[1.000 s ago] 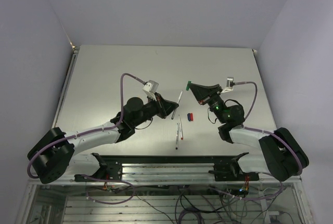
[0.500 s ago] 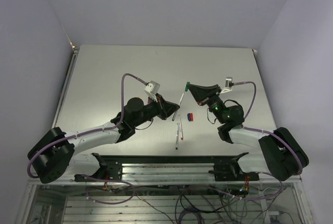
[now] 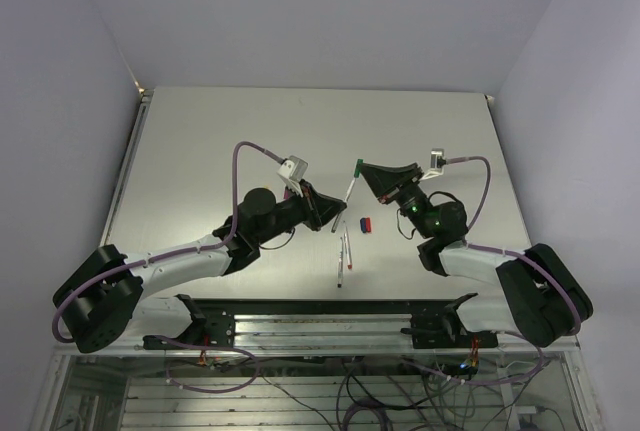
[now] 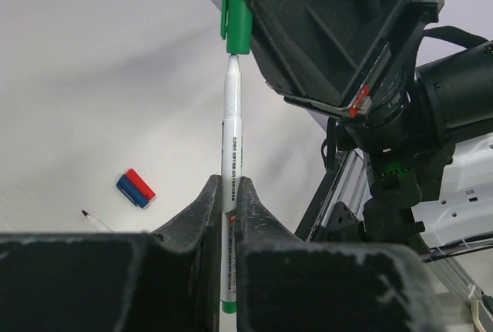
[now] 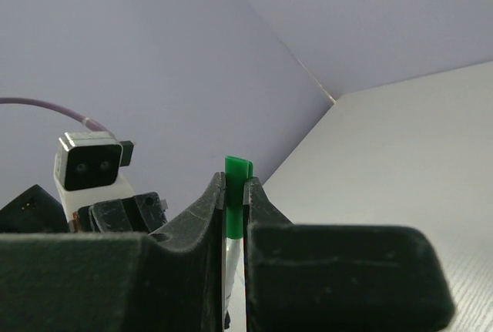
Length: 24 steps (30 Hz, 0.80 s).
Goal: Insert the pens into the pen caps
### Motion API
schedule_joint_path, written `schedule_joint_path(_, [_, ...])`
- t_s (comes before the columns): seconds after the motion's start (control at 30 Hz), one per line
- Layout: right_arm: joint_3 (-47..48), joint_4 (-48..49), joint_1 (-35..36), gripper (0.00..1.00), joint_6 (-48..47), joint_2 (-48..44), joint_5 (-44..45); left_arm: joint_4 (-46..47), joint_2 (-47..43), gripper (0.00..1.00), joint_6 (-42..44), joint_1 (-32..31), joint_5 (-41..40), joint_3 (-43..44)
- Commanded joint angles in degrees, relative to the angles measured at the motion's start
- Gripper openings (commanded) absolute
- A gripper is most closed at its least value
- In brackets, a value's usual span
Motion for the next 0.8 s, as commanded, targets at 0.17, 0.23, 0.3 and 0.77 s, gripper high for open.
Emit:
schedule_joint_path(0.17, [1.16, 0.1, 0.31, 0.0, -1.17, 1.05, -0.3, 3.74, -0.93, 0.07, 0.91, -0.31, 0.5, 0.91])
schedule_joint_path(0.23, [1.25, 0.36, 0.31, 0.0, -0.88, 1.27, -0.55, 4.0, -0.82, 0.07, 0.87, -0.3, 0.39, 0.8])
schedule_joint_path(0.3, [1.25, 0.94, 0.31, 0.0, -0.36, 1.48, -0.79, 4.25, -0.69, 0.07, 0.87, -0.31, 0.15, 0.71])
schedule_joint_path(0.77, [0.6, 8.19, 3.81, 0.0, 5.37, 5.94, -3.17, 8.48, 1.03, 0.07, 0.19, -0.32, -3.01, -0.14])
